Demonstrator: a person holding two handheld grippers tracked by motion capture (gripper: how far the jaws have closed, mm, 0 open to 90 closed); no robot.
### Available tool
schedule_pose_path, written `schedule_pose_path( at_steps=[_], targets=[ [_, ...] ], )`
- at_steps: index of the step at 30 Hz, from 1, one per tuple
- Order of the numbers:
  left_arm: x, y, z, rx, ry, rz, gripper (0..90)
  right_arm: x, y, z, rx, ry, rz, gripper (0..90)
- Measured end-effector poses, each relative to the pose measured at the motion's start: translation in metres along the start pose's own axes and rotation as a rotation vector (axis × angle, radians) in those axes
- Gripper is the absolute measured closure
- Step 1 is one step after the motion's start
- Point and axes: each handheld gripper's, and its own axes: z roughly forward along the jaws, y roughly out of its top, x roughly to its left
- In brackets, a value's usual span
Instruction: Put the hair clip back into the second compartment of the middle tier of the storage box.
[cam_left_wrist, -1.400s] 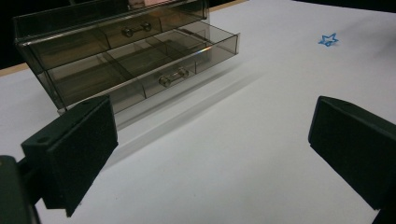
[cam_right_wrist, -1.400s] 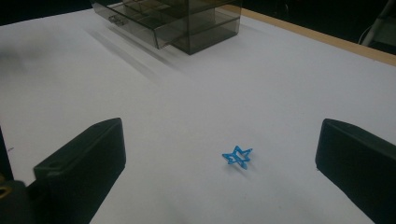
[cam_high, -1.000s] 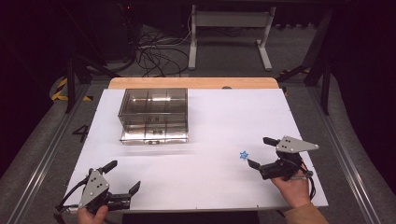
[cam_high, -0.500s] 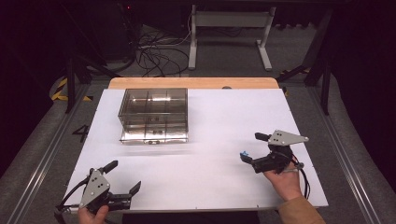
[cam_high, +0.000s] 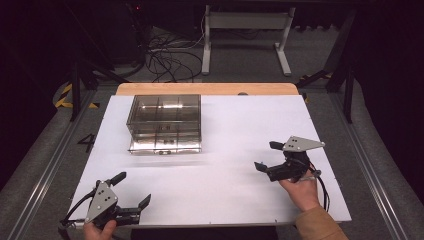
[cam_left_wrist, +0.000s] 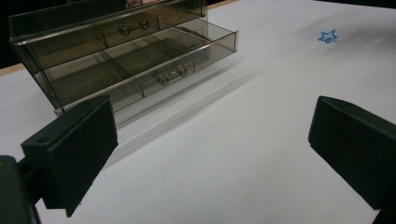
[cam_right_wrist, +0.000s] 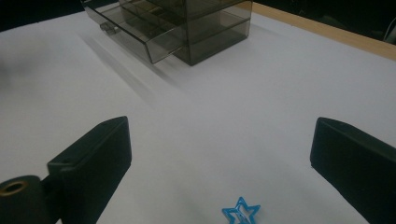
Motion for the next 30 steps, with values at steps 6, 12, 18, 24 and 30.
schedule_pose_path(
  at_steps=[6, 12, 18, 24, 30],
  targets=[
    [0.000, 0.000, 0.000, -0.003, 0.001, -0.001, 2.0, 0.001, -0.001, 0.003, 0.047, -0.023, -0.018, 10.4],
    [0.000, 0.000, 0.000, -0.003, -0.001, -0.001, 2.0, -0.006, -0.004, 0.007, 0.076, 0.035, 0.065, 16.3],
    [0.000, 0.000, 0.000, -0.003, -0.002, -0.002, 2.0, -0.005, -0.007, 0.013, 0.154, -0.041, 0.030, 21.2],
    [0.001, 0.000, 0.000, -0.004, -0.003, -0.004, 2.0, -0.006, -0.011, 0.022, 0.245, -0.093, 0.002, 26.9],
    [0.001, 0.000, 0.000, 0.002, -0.007, -0.005, 2.0, -0.007, -0.015, 0.027, 0.291, -0.095, -0.001, 31.0]
  ],
)
